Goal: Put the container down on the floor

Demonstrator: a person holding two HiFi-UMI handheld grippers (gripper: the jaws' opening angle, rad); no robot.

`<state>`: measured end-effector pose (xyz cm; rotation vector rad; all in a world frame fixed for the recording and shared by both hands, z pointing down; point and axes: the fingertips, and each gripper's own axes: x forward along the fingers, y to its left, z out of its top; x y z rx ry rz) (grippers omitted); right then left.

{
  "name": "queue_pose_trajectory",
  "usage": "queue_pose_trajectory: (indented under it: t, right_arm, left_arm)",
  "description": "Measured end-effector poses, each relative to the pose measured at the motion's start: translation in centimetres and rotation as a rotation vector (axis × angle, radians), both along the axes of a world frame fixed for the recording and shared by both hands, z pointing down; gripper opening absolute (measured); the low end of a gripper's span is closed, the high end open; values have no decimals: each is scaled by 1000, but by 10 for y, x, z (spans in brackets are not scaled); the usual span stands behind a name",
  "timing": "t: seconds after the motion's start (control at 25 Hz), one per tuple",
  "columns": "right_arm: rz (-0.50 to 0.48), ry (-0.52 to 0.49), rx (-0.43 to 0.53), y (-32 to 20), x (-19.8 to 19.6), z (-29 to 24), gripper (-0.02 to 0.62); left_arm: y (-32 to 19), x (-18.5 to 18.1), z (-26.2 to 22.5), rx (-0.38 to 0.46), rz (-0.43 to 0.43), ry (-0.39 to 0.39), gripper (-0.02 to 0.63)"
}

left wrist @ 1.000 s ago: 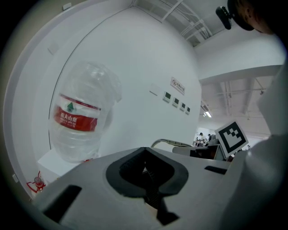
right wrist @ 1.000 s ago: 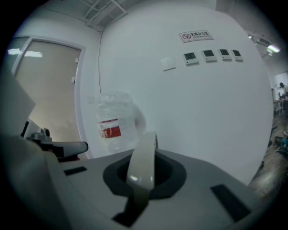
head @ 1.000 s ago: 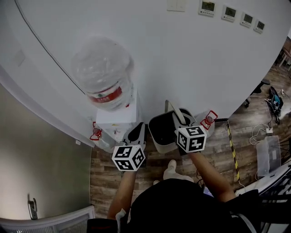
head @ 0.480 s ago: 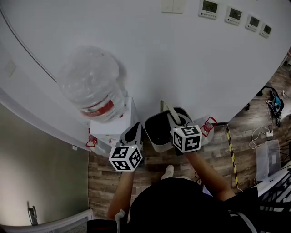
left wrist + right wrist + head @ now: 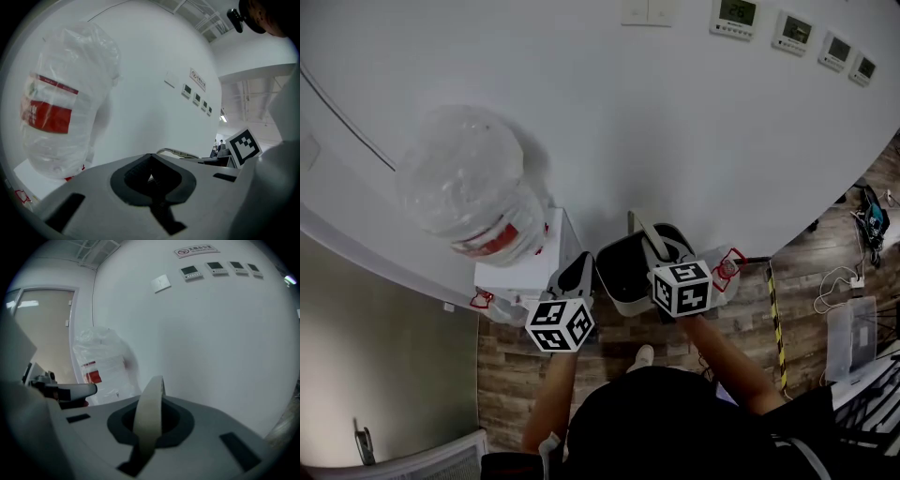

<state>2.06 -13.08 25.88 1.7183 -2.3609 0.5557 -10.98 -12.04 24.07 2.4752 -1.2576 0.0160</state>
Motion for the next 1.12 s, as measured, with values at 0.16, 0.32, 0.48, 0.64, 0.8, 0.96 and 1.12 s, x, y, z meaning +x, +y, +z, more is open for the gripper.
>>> queue_pose_trajectory:
  t: [0.16, 0.32, 0.48, 0.64, 0.8, 0.96, 1.12]
  right_arm:
    - [-20, 6, -23, 0, 2, 11, 29]
    - [-22, 16, -54, -4, 8, 25, 29]
    - [-23, 23, -92, -4, 6, 39, 29]
    - [-14, 26, -127, -8, 5, 52, 29]
    - [13, 20, -156, -16, 3, 64, 29]
    - [38, 19, -196, -24, 1, 83, 29]
    - [53, 15, -233, -34, -1, 105, 29]
  left_arm:
    - [0, 6, 11, -23, -6, -8, 14]
    - [-2, 17, 28, -55, 12, -23, 14]
    - [-4, 17, 41, -87, 16, -25, 14]
    - [-11, 20, 51, -110, 41, -23, 14]
    - [-23, 23, 66, -137, 84, -36, 14]
    - [-35, 30, 87, -174, 136, -67, 14]
    - [-46, 35, 109, -218, 166, -69, 14]
